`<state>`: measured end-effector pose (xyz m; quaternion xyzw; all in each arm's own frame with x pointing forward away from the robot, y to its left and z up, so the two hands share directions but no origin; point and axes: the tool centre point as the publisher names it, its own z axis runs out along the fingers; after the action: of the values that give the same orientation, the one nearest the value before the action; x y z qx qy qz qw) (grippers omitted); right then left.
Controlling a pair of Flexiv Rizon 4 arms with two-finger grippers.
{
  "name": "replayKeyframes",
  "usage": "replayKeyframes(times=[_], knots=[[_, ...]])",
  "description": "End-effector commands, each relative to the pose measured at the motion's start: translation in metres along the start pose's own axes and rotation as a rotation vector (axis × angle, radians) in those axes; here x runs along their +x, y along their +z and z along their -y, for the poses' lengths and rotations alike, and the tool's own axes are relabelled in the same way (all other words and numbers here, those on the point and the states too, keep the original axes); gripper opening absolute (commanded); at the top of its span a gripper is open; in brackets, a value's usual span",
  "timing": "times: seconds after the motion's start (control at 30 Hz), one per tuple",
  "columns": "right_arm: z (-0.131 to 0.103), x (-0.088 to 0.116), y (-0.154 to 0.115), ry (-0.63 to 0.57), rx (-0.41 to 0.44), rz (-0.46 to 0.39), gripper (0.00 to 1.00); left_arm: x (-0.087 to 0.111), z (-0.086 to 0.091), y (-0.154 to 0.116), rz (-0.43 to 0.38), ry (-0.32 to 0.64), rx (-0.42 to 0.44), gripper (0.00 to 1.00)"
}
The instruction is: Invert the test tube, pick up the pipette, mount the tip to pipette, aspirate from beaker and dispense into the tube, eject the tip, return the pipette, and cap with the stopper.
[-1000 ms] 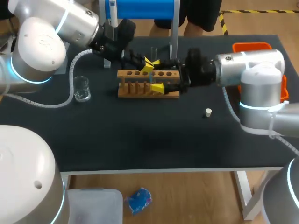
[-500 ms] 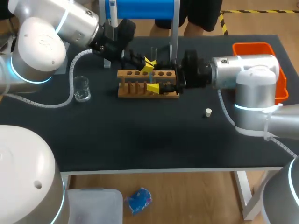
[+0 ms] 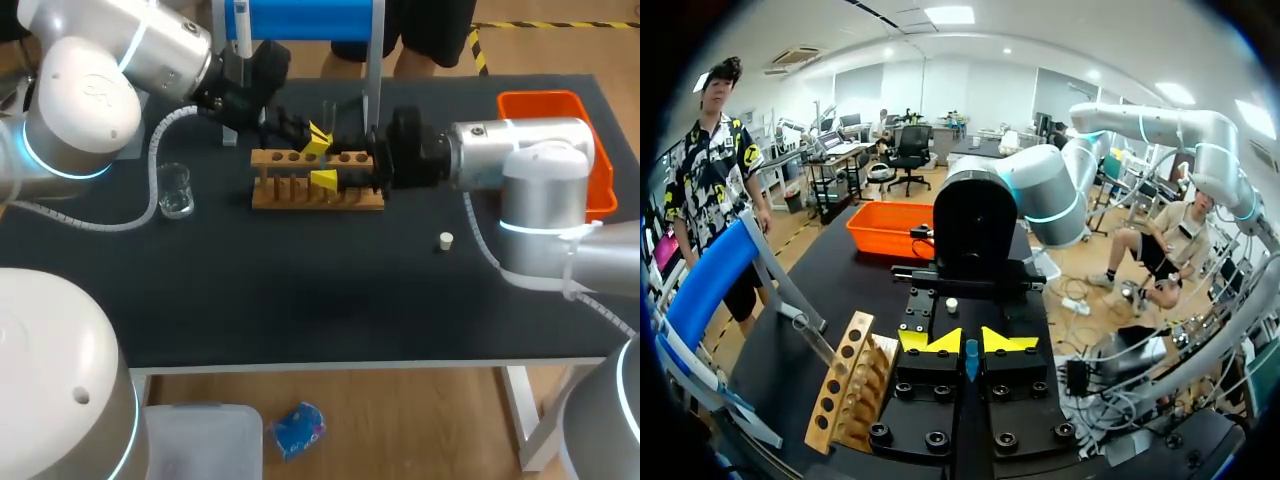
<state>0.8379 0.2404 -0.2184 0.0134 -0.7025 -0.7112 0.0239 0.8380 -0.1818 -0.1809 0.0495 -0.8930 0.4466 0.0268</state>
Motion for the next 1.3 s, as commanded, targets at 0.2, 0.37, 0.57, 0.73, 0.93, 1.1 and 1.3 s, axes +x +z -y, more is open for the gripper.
replayKeyframes(times=[0.2,0.37,0.57,0.73,0.93,1.1,1.3], knots=[[0.001,0.000,0.002,0.004,0.000,0.003,0.34,0.000,0.001,-0.001,-0.002,-0.001,-0.004,0.00],[0.002,-0.001,0.002,0.008,-0.003,0.009,0.13,0.000,0.001,-0.001,-0.002,-0.001,-0.004,0.00],[0.002,-0.001,0.001,0.010,-0.005,0.012,0.00,0.000,0.001,-0.001,-0.002,-0.001,-0.004,0.00],[0.002,-0.002,0.001,0.008,-0.007,0.012,0.00,0.000,0.001,-0.001,-0.002,-0.001,-0.004,0.00],[0.000,-0.002,0.001,0.011,-0.013,0.007,0.00,0.000,0.001,-0.001,-0.002,-0.001,-0.004,1.00],[0.000,-0.003,-0.002,0.019,-0.011,0.006,0.00,0.000,0.001,-0.001,-0.002,-0.001,-0.004,1.00],[0.001,-0.005,-0.021,0.027,-0.011,0.008,0.00,0.000,0.001,-0.001,-0.002,-0.001,-0.004,1.00]])
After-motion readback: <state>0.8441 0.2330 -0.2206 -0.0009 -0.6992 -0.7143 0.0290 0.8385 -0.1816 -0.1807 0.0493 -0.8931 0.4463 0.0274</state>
